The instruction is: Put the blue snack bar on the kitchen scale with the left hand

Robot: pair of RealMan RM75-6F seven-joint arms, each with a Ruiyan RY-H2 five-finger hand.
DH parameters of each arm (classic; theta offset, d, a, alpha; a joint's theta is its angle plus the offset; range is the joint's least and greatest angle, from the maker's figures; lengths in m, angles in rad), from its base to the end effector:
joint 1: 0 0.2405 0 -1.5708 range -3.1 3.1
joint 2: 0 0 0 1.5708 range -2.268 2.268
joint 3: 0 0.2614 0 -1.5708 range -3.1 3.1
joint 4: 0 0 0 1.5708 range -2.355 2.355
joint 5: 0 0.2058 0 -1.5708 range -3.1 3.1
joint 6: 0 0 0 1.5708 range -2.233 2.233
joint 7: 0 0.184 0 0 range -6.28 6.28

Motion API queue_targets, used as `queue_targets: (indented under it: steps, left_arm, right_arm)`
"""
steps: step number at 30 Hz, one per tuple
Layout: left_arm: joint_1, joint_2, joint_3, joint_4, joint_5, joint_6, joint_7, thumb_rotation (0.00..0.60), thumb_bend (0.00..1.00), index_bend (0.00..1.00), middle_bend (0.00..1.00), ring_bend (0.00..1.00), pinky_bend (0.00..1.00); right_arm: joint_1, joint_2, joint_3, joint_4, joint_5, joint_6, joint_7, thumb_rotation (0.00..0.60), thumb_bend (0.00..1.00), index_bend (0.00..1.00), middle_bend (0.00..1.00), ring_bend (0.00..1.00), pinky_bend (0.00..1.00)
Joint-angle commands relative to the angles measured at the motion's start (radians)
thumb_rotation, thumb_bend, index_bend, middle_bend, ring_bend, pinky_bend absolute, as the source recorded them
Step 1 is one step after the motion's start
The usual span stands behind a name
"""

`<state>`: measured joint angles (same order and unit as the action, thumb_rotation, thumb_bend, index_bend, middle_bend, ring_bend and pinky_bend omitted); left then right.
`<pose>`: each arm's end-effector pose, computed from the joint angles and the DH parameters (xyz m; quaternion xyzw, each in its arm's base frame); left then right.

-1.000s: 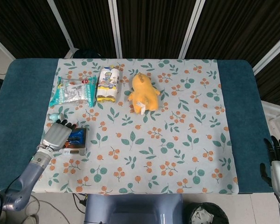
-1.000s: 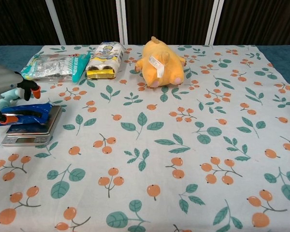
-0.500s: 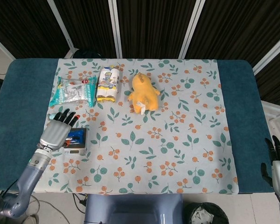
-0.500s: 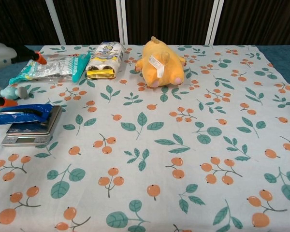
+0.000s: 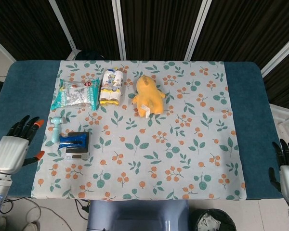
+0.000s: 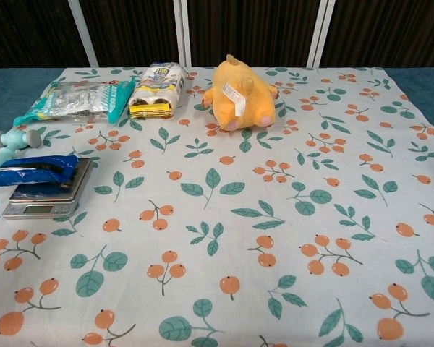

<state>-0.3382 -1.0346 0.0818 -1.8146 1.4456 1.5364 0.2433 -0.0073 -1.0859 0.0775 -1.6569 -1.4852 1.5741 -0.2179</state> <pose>-0.2427 0.2598 0.1653 -0.6636 -0.3046 -0.3838 0.5652 -0.3200 -0.1964 0.1925 0.5858 -0.3233 0.3267 0.6675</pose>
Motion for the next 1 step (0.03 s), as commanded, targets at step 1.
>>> queue_targets:
  steps: [1]
  left_arm:
    - [0.041, -0.008, 0.016, 0.06, -0.002, 0.025, -0.042, 0.6, 0.17, 0.12, 0.08, 0.01, 0.17]
  right_arm:
    - [0.0, 0.002, -0.001, 0.002, -0.002, 0.0, 0.012, 0.6, 0.56, 0.06, 0.03, 0.0, 0.0]
